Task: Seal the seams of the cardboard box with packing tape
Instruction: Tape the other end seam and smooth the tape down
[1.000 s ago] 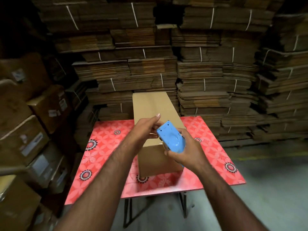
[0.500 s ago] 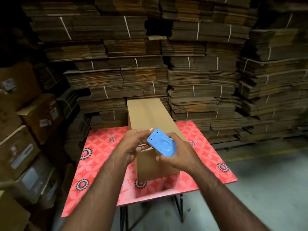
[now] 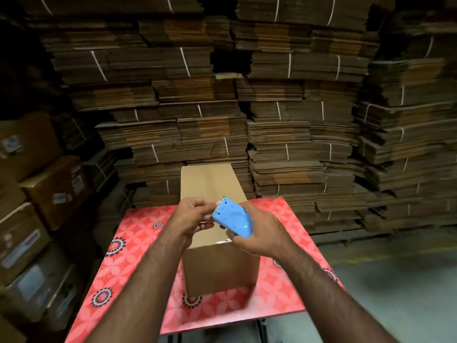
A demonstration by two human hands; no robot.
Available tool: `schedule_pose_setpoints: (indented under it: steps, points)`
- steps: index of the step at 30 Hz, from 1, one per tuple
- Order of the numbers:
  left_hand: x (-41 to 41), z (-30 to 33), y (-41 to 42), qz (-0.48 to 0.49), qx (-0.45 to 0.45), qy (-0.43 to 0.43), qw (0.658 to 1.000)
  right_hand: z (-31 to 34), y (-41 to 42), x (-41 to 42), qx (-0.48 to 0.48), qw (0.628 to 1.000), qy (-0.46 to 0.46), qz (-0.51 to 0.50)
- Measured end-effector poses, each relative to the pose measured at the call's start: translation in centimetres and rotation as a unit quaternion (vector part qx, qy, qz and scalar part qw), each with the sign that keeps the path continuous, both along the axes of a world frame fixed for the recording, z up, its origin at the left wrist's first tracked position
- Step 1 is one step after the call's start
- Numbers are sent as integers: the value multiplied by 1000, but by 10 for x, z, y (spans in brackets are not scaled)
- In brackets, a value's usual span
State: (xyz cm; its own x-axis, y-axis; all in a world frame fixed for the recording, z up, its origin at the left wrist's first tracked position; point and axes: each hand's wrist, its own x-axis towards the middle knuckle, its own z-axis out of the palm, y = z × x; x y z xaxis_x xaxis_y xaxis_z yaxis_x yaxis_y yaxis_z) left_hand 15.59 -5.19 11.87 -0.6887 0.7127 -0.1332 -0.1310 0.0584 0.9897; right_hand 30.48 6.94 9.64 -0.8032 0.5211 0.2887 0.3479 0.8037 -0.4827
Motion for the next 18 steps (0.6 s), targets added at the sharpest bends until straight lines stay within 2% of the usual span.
schedule_pose_setpoints:
  steps: [5, 10, 13, 18]
  points:
    - [-3, 2, 22, 84, -20, 72, 994, 10, 41, -13, 50, 997, -13, 60]
    - [-6, -3, 33, 194, -30, 141, 970, 13, 74, -32, 74, 986, 18, 146]
    - [-8, -10, 32, 262, -33, 110, 958, 8, 96, -42, 104, 977, 1, 185]
    - [-10, -25, 30, 321, -60, 69, 943, 7, 105, -59, 105, 968, -55, 219]
